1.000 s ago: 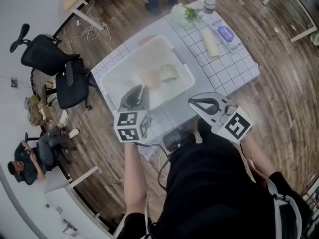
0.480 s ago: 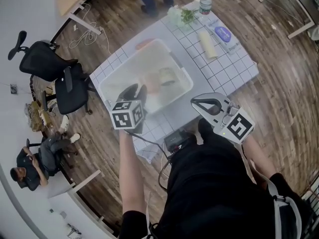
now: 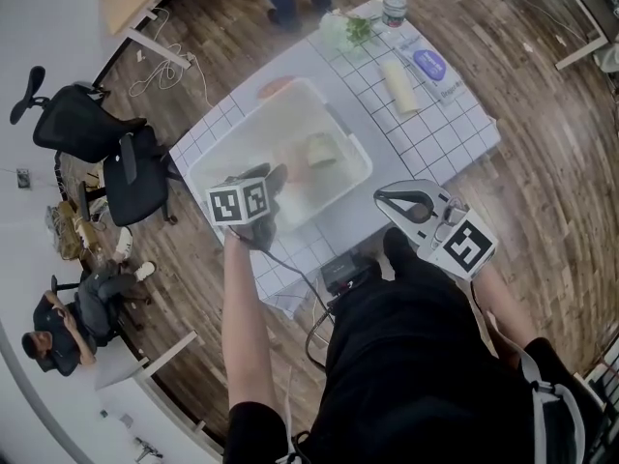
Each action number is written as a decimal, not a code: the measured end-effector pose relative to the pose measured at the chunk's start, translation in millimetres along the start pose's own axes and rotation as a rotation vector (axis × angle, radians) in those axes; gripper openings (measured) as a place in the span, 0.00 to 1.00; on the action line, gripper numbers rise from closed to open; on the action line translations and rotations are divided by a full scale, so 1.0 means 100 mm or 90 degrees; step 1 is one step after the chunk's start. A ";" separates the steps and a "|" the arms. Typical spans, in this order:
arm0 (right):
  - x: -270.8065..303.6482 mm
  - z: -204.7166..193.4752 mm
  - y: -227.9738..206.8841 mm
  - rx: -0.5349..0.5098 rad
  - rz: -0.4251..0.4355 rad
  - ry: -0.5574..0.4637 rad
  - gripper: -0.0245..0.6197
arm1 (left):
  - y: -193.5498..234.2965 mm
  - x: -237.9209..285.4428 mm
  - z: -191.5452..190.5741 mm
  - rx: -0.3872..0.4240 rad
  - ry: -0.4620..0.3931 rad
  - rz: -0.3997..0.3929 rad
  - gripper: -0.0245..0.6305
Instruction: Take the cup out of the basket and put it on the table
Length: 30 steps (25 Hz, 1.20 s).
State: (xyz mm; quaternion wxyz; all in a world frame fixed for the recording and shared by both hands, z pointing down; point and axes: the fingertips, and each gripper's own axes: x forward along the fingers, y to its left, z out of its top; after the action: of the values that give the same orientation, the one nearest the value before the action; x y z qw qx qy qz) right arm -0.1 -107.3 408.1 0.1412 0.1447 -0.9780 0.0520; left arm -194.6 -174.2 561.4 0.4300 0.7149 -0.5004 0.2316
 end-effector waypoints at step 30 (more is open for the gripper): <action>-0.13 -0.16 -0.28 0.027 -0.048 0.025 0.06 | 0.61 0.87 -0.40 -0.067 0.181 0.062 0.46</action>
State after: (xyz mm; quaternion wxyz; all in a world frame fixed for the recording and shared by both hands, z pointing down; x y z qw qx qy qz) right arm 24.3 -128.3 421.4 0.1592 0.1835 -0.9675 0.0706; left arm -212.9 -193.4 671.6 0.5218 0.6264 -0.4798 0.3242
